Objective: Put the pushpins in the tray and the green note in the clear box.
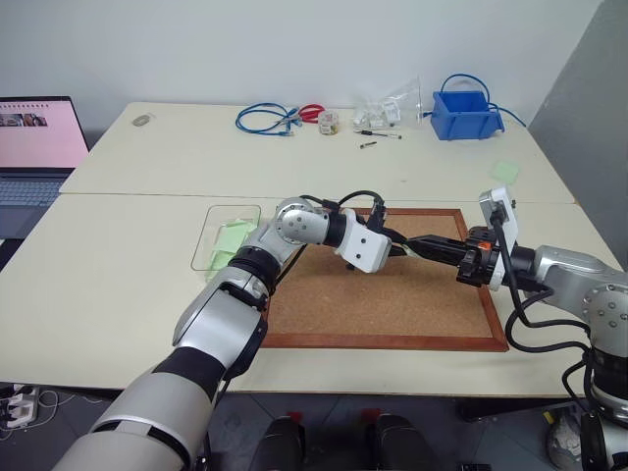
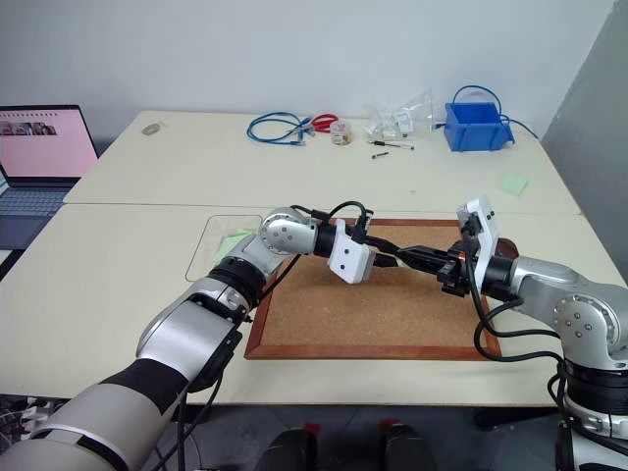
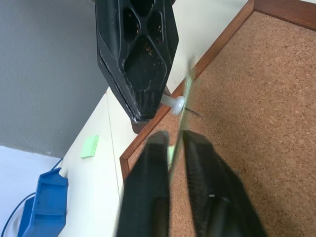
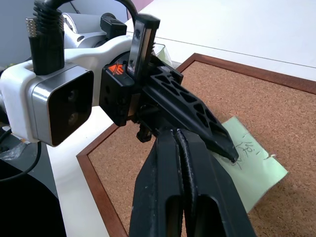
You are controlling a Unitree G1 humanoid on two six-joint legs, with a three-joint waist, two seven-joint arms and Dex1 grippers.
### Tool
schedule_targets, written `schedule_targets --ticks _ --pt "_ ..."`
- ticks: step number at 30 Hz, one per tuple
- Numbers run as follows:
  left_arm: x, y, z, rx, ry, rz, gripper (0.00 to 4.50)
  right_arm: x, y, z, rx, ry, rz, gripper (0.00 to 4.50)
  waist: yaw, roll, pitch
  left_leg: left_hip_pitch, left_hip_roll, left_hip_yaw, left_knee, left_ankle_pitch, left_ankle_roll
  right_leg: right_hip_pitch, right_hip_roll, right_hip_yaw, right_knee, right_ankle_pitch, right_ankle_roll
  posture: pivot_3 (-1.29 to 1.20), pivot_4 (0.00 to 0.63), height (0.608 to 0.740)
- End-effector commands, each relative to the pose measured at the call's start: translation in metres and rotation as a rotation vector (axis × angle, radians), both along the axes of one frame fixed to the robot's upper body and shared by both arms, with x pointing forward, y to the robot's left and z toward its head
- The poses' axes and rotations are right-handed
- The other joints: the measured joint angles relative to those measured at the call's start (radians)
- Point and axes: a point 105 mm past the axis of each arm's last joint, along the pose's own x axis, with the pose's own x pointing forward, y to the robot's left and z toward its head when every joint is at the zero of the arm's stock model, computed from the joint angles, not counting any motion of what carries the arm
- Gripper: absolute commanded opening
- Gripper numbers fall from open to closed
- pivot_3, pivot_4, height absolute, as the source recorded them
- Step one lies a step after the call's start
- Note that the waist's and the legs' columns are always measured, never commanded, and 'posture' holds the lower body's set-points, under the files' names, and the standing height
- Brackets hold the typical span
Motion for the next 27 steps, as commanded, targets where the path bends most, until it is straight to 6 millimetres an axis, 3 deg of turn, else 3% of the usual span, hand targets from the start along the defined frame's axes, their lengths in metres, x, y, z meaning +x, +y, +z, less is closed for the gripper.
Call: schedule_targets --ticks 1,7,16,27 --pt "0.001 -0.002 0.011 -0.018 -0.037 -0.005 0.04 -0.003 0.003 0.012 0.007 -0.049 0.02 0.0 0.0 0.0 0.0 0.0 0.0 0.0 0.0 0.0 0.0 0.0 0.0 0.0 0.0 0.0 0.0 0.0 0.15 0.74" --pt "0.001 -0.002 0.015 -0.037 -0.061 -0.005 0.04 0.001 -0.001 0.01 0.004 -0.051 -0.007 0.0 0.0 0.0 0.0 0.0 0.0 0.0 0.0 0.0 0.0 0.0 0.0 0.0 0.0 0.0 0.0 0.0 0.15 0.74" --pt "-0.002 -0.003 0.033 -0.089 -0.325 -0.044 0.04 0.011 -0.014 0.026 0.048 -0.056 -0.066 0.0 0.001 0.0 0.0 0.0 0.0 0.0 0.0 0.0 0.0 0.0 0.0 0.0 0.0 0.0 0.0 0.0 0.15 0.74" --pt "0.006 -0.004 0.034 -0.112 -0.294 0.014 0.04 0.007 -0.008 0.029 0.038 -0.072 -0.035 0.0 0.0 0.0 0.0 0.0 0.0 0.0 0.0 0.0 0.0 -0.001 0.0 0.0 0.001 0.0 0.0 0.0 0.15 0.74"
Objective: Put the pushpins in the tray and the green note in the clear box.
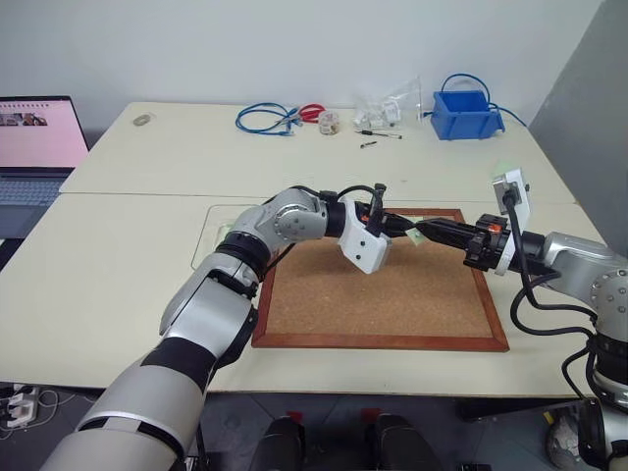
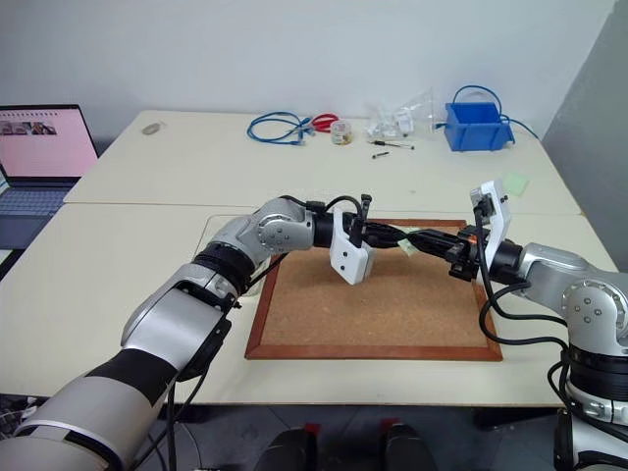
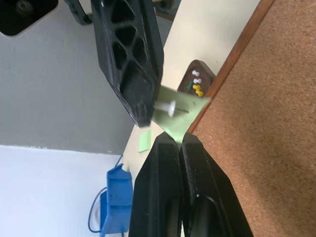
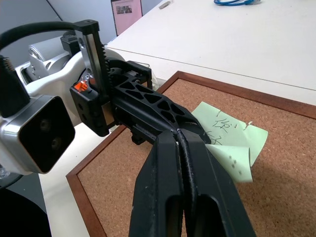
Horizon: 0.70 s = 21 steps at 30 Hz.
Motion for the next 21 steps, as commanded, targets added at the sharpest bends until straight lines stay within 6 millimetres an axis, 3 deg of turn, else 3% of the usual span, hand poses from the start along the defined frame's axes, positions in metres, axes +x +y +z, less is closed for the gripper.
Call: schedule_targets --ticks 1,10,21 --pt "0.001 -0.004 0.012 -0.041 0.0 0.0 0.04 -0.006 0.005 0.015 -0.003 -0.067 0.033 0.0 0.0 0.0 0.0 0.0 0.0 0.0 0.0 0.0 0.0 0.0 0.0 0.0 0.0 0.0 0.0 0.0 0.15 0.74" --pt "0.0 -0.006 0.002 0.03 0.042 0.002 0.04 -0.01 0.015 0.015 -0.076 -0.124 0.075 0.0 0.0 0.0 0.0 0.0 0.0 0.0 0.0 0.0 0.0 0.0 0.0 0.0 0.0 0.0 0.0 0.0 0.15 0.74" --pt "-0.002 0.003 -0.007 0.088 0.008 -0.013 0.04 -0.007 0.007 0.025 -0.081 -0.153 0.06 0.0 0.0 0.0 0.0 0.0 0.0 0.0 0.0 0.0 0.0 0.0 0.0 0.0 0.0 0.0 0.0 0.0 0.15 0.74"
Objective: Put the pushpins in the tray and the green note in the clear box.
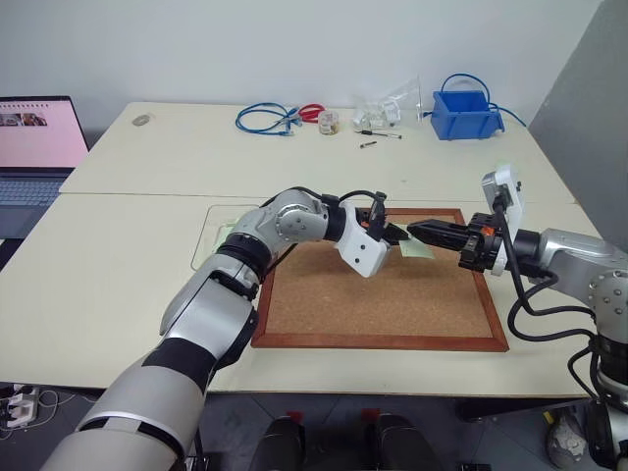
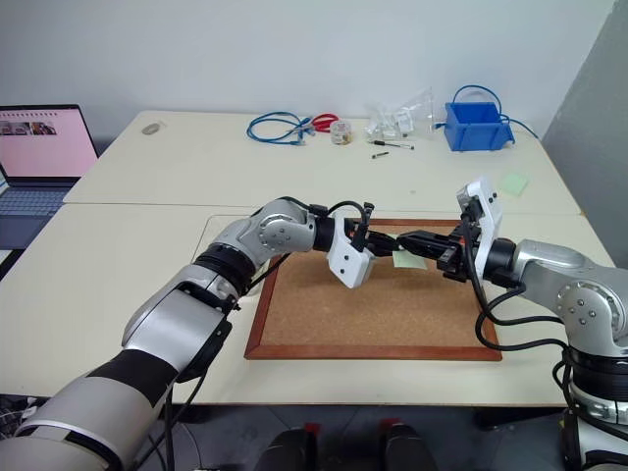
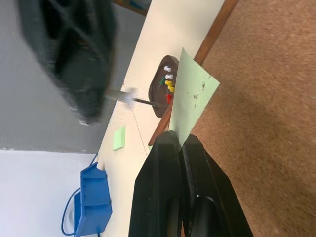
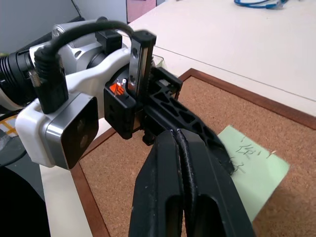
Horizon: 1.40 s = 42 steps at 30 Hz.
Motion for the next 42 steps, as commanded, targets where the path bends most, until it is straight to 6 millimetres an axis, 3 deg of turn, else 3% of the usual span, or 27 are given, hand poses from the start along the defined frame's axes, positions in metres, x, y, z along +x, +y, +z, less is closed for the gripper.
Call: schedule_targets --ticks 1,6,11,17,22,31,35,42 --pt "-0.002 -0.002 0.008 -0.034 -0.024 -0.014 0.04 0.002 -0.008 0.017 0.011 -0.065 -0.028 0.0 0.001 0.0 0.0 0.0 0.0 0.0 0.0 0.0 0.0 0.0 0.0 0.0 0.0 0.0 0.0 0.0 0.15 0.74" --pt "0.001 -0.008 0.017 -0.159 0.164 0.036 0.04 0.021 -0.045 0.008 -0.047 -0.102 -0.303 0.0 0.001 0.0 0.0 0.0 0.0 0.0 0.0 0.0 0.0 0.0 0.0 0.0 0.0 0.0 0.0 0.0 0.15 0.74" --pt "-0.012 -0.011 0.003 -0.151 0.495 0.029 0.04 0.043 -0.101 -0.021 -0.142 -0.092 -0.696 0.0 0.0 0.0 0.0 -0.001 0.0 0.0 0.0 0.0 0.0 -0.001 -0.001 0.0 0.0 0.0 0.0 0.0 0.15 0.74" --pt "-0.021 -0.018 0.0 -0.205 0.834 0.107 0.04 0.057 -0.13 -0.039 -0.163 -0.069 -0.87 0.0 -0.013 0.001 0.0 -0.001 0.001 0.001 0.0 0.0 0.0 -0.002 0.0 0.001 0.002 0.0 0.0 0.0 0.15 0.74" --pt "-0.025 -0.024 0.003 -0.235 0.964 0.172 0.04 0.072 -0.135 -0.046 -0.154 -0.059 -0.887 0.0 -0.015 0.001 0.0 0.0 0.001 0.001 0.001 0.0 0.0 -0.001 0.001 0.001 0.002 0.0 0.0 0.0 0.15 0.74" --pt "-0.033 -0.019 0.0 -0.201 0.971 0.196 0.04 0.091 -0.142 -0.06 -0.15 -0.029 -0.895 0.0 -0.019 0.002 -0.001 0.001 0.001 0.002 0.0 0.0 0.0 0.0 0.001 0.003 0.002 0.0 0.0 0.0 0.15 0.74" --pt "-0.032 -0.016 -0.001 -0.192 0.948 0.205 0.0 0.093 -0.142 -0.065 -0.163 -0.021 -0.888 0.66 -0.019 0.002 -0.001 0.001 0.001 0.002 0.0 0.0 0.0 0.0 0.0 0.003 0.002 0.0 0.0 0.0 0.15 0.74" --pt "-0.032 -0.016 0.0 -0.199 0.944 0.209 0.0 0.093 -0.145 -0.066 -0.166 -0.028 -0.895 2.24 -0.019 0.002 -0.001 0.001 0.001 0.002 0.0 0.0 0.0 0.0 0.0 0.003 0.002 0.0 0.0 0.0 0.15 0.74"
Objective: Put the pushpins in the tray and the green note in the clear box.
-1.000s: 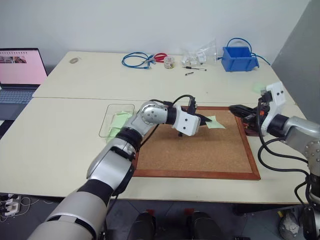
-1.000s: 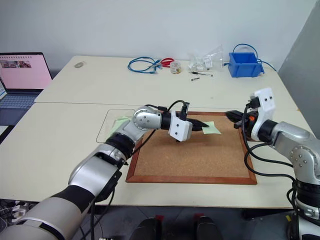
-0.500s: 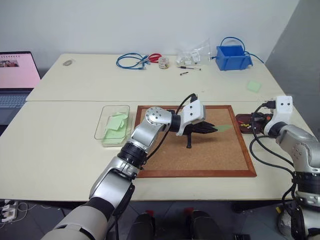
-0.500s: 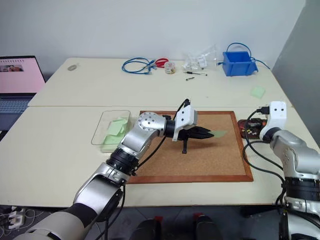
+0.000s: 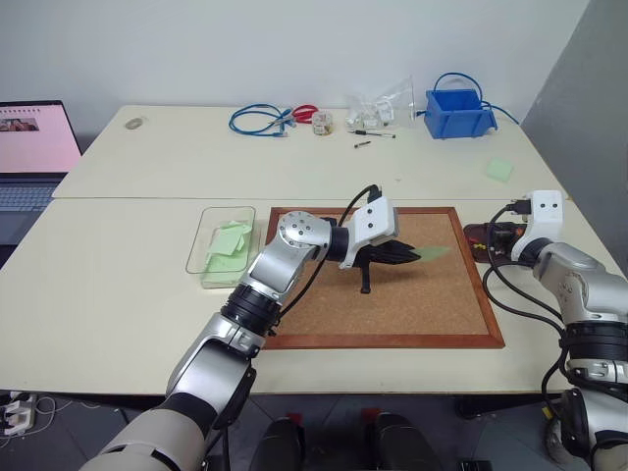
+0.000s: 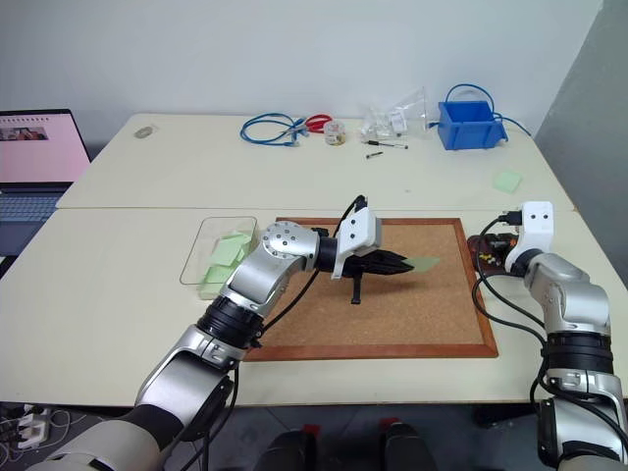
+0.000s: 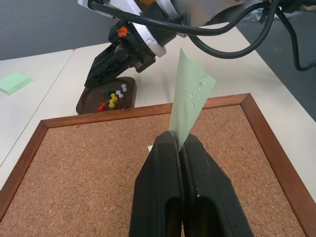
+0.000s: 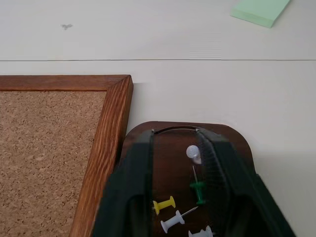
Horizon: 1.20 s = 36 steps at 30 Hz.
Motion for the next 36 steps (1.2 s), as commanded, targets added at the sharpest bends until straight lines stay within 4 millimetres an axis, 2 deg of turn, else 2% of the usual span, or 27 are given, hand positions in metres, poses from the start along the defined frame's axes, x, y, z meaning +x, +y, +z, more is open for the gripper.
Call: schedule_targets --ticks 1,10,14,17,19,23,26,28,31,34,36 --pt "-0.004 -0.003 0.012 -0.021 -0.05 -0.02 0.0 0.002 -0.004 0.02 -0.009 -0.071 -0.003 2.47 0.0 0.0 0.0 0.0 0.0 0.0 0.0 0.0 0.0 0.0 0.0 0.0 0.0 0.0 0.0 0.0 0.15 0.74" --pt "-0.001 -0.005 0.015 -0.024 -0.055 -0.017 0.0 0.0 -0.003 0.021 -0.018 -0.077 0.002 4.36 0.0 0.0 0.0 0.0 0.0 0.0 0.0 0.0 0.0 0.0 0.0 0.0 0.0 0.0 0.0 0.0 0.15 0.74" --pt "0.003 -0.003 0.018 -0.03 -0.054 0.005 0.0 -0.005 0.004 0.031 -0.044 -0.11 0.049 4.43 0.0 0.0 0.0 0.0 0.0 0.0 0.0 0.0 0.0 0.0 0.0 0.0 0.0 0.0 0.0 0.0 0.15 0.74" --pt "0.008 0.007 0.022 -0.047 -0.039 0.062 0.0 -0.024 0.03 0.049 -0.103 -0.169 0.218 4.43 0.003 0.001 0.0 0.0 0.0 0.0 0.0 0.0 0.0 0.0 0.0 0.0 0.0 0.0 0.0 0.0 0.15 0.74" --pt "0.013 0.015 0.027 -0.068 -0.026 0.115 0.0 -0.039 0.045 0.054 -0.146 -0.169 0.323 4.43 0.0 0.001 0.001 -0.001 0.0 -0.001 0.0 0.0 0.0 0.0 0.0 0.0 0.0 0.0 0.0 0.0 0.15 0.74" --pt "0.032 0.04 0.035 -0.127 -0.007 0.307 0.0 -0.079 0.083 0.074 -0.15 -0.194 0.559 4.43 0.001 0.002 0.001 -0.001 0.0 -0.001 0.0 0.0 0.0 0.0 0.0 -0.001 -0.001 0.0 0.0 0.0 0.15 0.74" --pt "0.038 0.063 0.041 -0.177 -0.004 0.453 0.0 -0.105 0.114 0.095 -0.065 -0.252 0.69 4.43 -0.003 0.002 0.001 0.0 0.001 -0.001 0.0 0.0 0.0 0.001 0.0 -0.001 -0.001 0.0 0.0 0.0 0.15 0.74" --pt "0.042 0.078 0.042 -0.205 -0.005 0.555 0.0 -0.112 0.126 0.102 -0.04 -0.275 0.721 4.43 -0.001 0.001 0.001 0.0 0.001 -0.003 0.0 0.0 0.0 0.001 0.0 -0.001 -0.001 0.0 0.0 0.0 0.15 0.74" --pt "0.051 0.118 0.04 -0.262 0.001 0.805 0.0 -0.118 0.141 0.105 -0.046 -0.303 0.744 4.43 0.003 0.001 0.001 0.0 0.001 -0.004 0.001 0.0 0.0 0.002 0.0 -0.002 -0.001 0.0 0.0 0.0 0.15 0.74" --pt "0.05 0.142 0.041 -0.283 -0.019 0.941 0.0 -0.118 0.146 0.104 -0.022 -0.305 0.742 4.43 0.009 0.001 0.001 0.0 0.001 -0.004 0.001 0.0 0.0 0.002 0.0 -0.002 -0.001 0.0 0.0 0.0 0.15 0.74" --pt "0.05 0.171 0.041 -0.299 -0.048 1.106 0.0 -0.118 0.15 0.102 -0.01 -0.305 0.746 4.43 0.015 0.001 0.001 0.0 0.001 -0.004 0.001 0.0 0.0 0.002 -0.001 -0.003 -0.001 0.0 0.0 0.0 0.15 0.74"
